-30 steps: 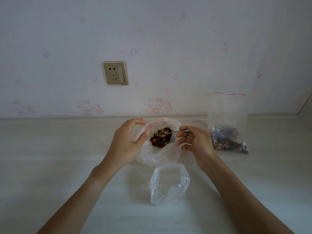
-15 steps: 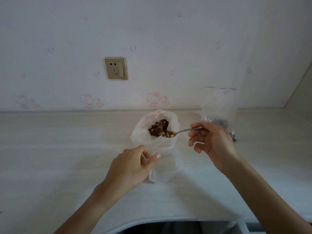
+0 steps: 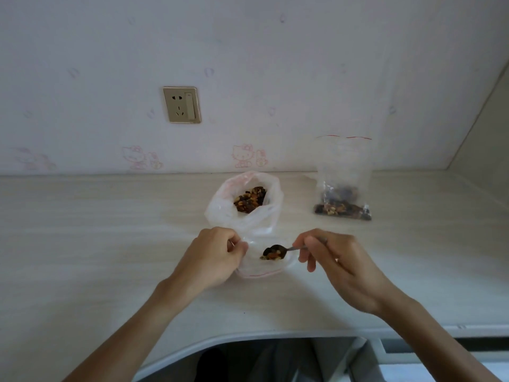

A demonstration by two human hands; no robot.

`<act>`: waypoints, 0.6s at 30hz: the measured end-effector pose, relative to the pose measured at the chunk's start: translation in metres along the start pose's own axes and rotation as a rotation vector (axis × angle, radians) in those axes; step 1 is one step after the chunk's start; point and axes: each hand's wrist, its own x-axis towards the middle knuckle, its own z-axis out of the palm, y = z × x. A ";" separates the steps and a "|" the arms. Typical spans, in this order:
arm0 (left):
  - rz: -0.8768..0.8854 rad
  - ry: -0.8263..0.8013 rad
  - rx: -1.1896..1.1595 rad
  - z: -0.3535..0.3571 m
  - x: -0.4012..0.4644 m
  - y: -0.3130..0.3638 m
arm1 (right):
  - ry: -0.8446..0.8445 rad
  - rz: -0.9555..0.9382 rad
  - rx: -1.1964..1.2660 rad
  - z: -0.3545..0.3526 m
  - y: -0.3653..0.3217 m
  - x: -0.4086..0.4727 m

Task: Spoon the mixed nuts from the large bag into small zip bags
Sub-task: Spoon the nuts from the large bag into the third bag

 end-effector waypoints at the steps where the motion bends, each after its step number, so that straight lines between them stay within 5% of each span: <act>1: -0.005 -0.001 -0.012 0.000 0.001 0.000 | -0.043 -0.072 -0.101 -0.002 -0.001 -0.003; 7: 0.013 0.016 -0.006 0.002 0.002 0.001 | -0.034 -0.162 -0.064 -0.007 -0.004 0.002; 18: 0.089 0.191 -0.134 -0.010 0.000 -0.006 | 0.344 0.280 0.740 0.002 0.013 0.052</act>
